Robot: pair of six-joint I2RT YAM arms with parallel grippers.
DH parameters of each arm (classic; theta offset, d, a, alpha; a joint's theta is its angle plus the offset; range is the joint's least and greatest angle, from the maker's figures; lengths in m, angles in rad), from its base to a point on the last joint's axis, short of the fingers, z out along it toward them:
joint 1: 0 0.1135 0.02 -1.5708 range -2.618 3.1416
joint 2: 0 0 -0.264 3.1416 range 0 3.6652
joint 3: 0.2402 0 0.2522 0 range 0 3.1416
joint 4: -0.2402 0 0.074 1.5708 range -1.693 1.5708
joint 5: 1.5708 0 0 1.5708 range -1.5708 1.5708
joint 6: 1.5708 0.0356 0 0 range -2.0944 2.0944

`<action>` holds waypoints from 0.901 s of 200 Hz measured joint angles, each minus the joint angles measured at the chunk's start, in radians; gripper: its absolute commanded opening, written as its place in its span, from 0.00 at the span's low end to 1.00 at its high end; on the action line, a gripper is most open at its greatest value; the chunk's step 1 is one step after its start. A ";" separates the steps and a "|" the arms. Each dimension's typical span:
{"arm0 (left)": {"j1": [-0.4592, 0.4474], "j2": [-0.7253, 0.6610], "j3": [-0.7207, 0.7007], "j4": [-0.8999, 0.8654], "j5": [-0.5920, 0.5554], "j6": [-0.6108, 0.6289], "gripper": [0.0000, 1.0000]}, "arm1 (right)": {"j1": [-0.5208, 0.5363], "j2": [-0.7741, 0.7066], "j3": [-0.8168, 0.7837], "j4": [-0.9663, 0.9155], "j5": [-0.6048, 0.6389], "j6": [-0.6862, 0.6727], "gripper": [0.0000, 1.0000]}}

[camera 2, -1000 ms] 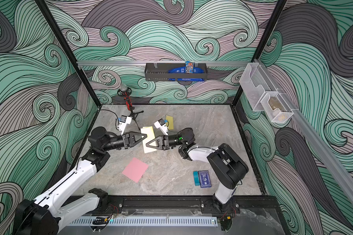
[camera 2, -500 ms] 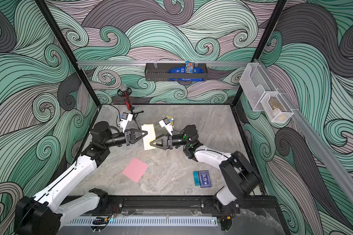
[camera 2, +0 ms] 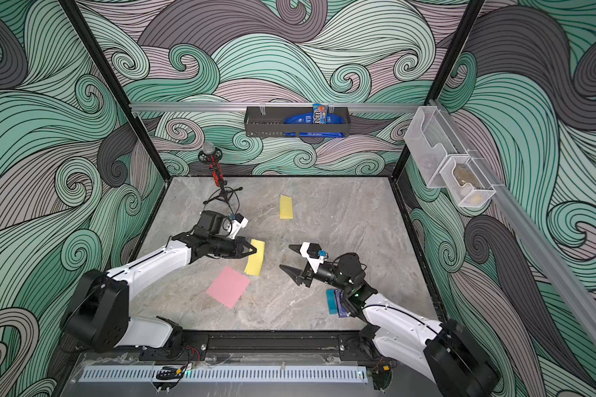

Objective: Fold the square paper along the opposite sides
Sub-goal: Smooth out the paper at the center of the board.

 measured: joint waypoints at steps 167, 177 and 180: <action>-0.084 0.336 0.132 -0.093 -0.102 0.114 0.00 | 0.127 0.730 0.194 0.187 0.140 -0.130 0.22; -0.085 0.336 0.132 -0.093 -0.101 0.115 0.00 | 0.129 0.757 0.202 0.187 0.146 -0.130 0.22; -0.085 0.336 0.132 -0.093 -0.102 0.115 0.00 | 0.129 0.763 0.204 0.187 0.146 -0.129 0.22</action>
